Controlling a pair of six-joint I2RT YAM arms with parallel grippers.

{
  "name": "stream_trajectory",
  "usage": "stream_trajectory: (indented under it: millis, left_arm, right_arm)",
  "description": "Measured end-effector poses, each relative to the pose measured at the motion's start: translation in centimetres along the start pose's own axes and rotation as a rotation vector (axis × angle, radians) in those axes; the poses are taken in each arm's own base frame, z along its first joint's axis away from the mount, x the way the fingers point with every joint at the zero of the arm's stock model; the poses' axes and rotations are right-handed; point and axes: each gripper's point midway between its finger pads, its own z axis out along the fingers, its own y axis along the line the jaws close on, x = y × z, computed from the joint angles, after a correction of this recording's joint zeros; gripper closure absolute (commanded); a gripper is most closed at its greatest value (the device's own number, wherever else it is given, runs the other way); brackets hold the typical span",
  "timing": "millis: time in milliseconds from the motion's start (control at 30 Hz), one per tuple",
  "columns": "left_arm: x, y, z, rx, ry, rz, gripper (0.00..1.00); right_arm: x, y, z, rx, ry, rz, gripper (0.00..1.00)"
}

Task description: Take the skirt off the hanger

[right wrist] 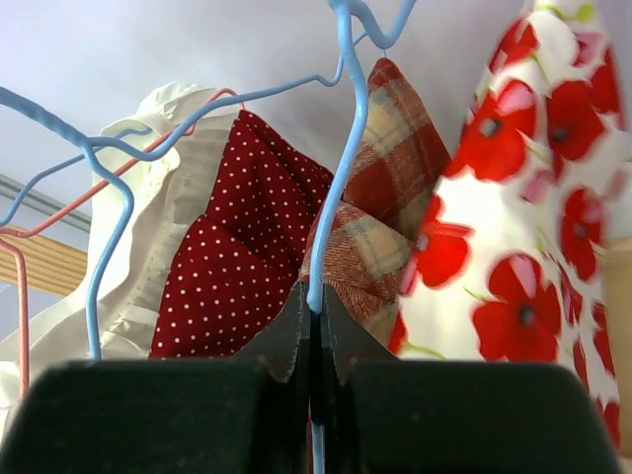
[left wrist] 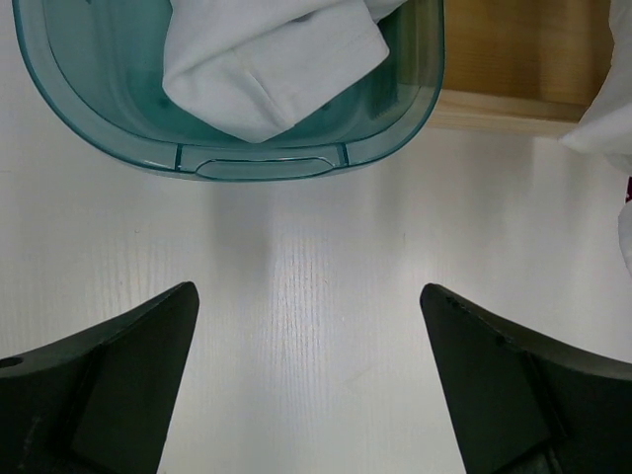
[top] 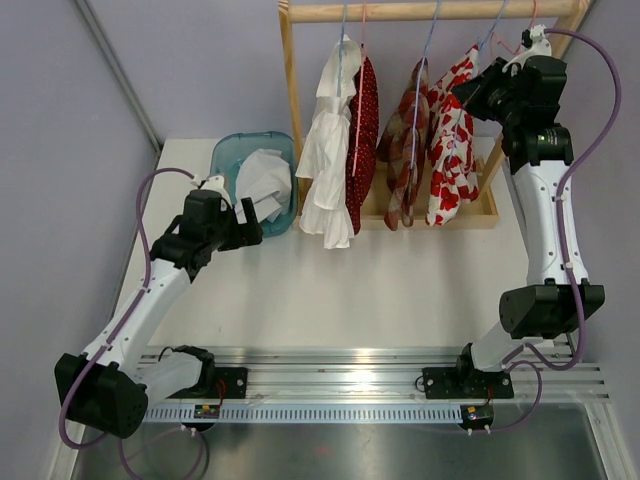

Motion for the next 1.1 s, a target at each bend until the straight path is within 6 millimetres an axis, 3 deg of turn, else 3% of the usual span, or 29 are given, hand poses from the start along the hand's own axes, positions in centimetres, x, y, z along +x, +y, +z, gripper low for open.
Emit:
stream_trajectory:
  millis: [200, 300, 400, 533, 633, 700, 800, 967, 1100]
  left_arm:
    - [0.0, -0.2, -0.1, 0.002, -0.002, 0.01, 0.01]
    - [-1.0, -2.0, -1.2, 0.018, -0.013, 0.067, 0.01]
    - [-4.3, -7.2, -3.8, 0.117, -0.093, 0.158, 0.01]
    - [-9.4, -17.4, -10.3, 0.385, -0.272, 0.275, 0.01]
    - [-10.2, -23.4, -15.2, 0.617, -0.371, 0.333, 0.01]
    - [-9.5, -26.6, -17.4, 0.755, -0.398, 0.369, 0.01]
    - [-7.4, -31.1, -18.6, 0.914, -0.387, 0.412, 0.01]
    - [-0.5, -37.6, -16.0, 1.052, -0.247, 0.496, 0.01]
    - [4.6, -40.1, -14.2, 1.099, -0.137, 0.549, 0.01]
  right_arm:
    - [-0.5, 0.5, -0.8, 0.016, 0.008, -0.001, 1.0]
    - [-2.1, 1.7, -2.0, 0.011, -0.007, -0.015, 1.0]
    - [-3.6, 3.0, -3.8, -0.007, -0.039, -0.03, 1.0]
    - [-4.4, 4.6, -7.4, -0.027, -0.07, -0.041, 1.0]
    - [-4.1, 5.7, -11.1, -0.046, -0.084, -0.038, 1.0]
    - [-3.7, 6.7, -13.8, -0.069, -0.092, -0.028, 1.0]
    - [-3.2, 8.1, -17.4, -0.112, -0.109, -0.014, 1.0]
    - [-2.7, 10.0, -20.9, -0.176, -0.119, 0.009, 1.0]
    - [-1.8, 10.4, -22.0, -0.195, -0.092, 0.032, 1.0]
